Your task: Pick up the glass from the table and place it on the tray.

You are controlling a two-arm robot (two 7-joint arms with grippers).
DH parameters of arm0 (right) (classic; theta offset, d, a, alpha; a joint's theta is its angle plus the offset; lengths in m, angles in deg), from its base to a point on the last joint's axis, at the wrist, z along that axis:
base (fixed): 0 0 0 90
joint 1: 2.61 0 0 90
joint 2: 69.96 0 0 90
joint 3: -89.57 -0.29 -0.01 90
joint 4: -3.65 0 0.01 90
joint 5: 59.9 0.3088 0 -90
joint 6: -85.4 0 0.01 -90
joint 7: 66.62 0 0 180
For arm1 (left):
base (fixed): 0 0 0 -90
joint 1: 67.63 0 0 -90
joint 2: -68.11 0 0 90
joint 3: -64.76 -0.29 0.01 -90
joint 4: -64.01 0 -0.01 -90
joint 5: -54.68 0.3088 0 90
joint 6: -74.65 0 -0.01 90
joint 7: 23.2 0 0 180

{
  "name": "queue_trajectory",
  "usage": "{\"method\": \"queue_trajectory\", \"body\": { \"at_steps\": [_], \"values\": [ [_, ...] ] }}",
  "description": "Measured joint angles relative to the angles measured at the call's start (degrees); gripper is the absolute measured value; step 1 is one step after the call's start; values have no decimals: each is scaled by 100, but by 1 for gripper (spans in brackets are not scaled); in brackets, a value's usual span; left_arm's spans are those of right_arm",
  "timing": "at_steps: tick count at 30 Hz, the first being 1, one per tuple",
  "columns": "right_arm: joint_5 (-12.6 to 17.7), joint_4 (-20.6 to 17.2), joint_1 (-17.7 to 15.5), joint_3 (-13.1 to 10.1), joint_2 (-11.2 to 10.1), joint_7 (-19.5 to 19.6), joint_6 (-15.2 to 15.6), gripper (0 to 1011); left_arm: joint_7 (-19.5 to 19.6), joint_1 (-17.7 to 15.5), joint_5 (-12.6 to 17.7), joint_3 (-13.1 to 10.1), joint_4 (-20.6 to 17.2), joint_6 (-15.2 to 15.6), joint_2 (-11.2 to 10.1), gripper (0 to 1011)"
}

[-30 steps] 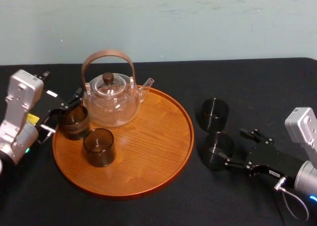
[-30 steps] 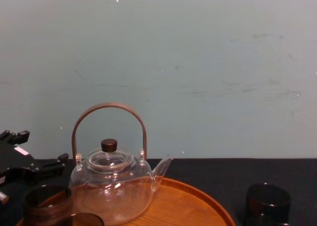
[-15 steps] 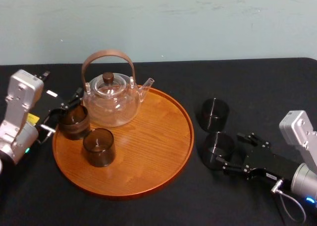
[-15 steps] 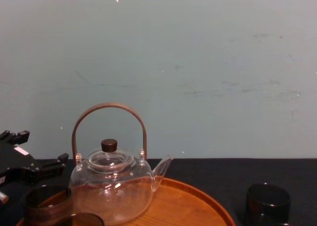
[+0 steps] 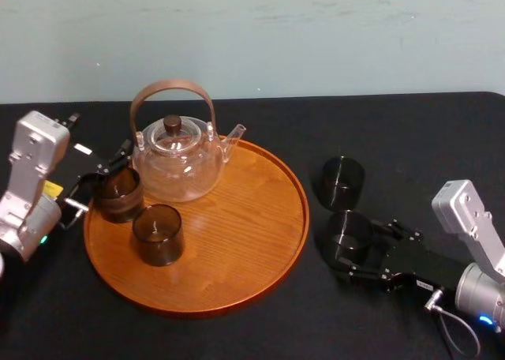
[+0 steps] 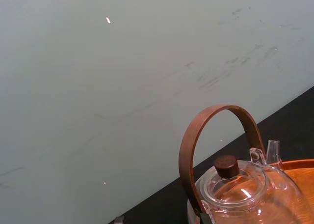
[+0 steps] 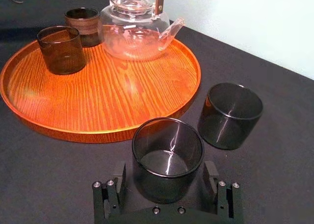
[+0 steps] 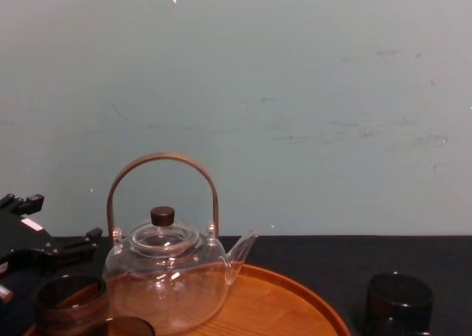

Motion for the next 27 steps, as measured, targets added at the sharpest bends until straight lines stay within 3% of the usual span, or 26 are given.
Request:
{"method": "queue_trajectory", "body": {
  "at_steps": [27],
  "values": [
    [-164, 577, 648, 266, 406, -219, 204, 1003, 0, 0, 0, 0, 0, 0, 0, 1001]
  ]
}}
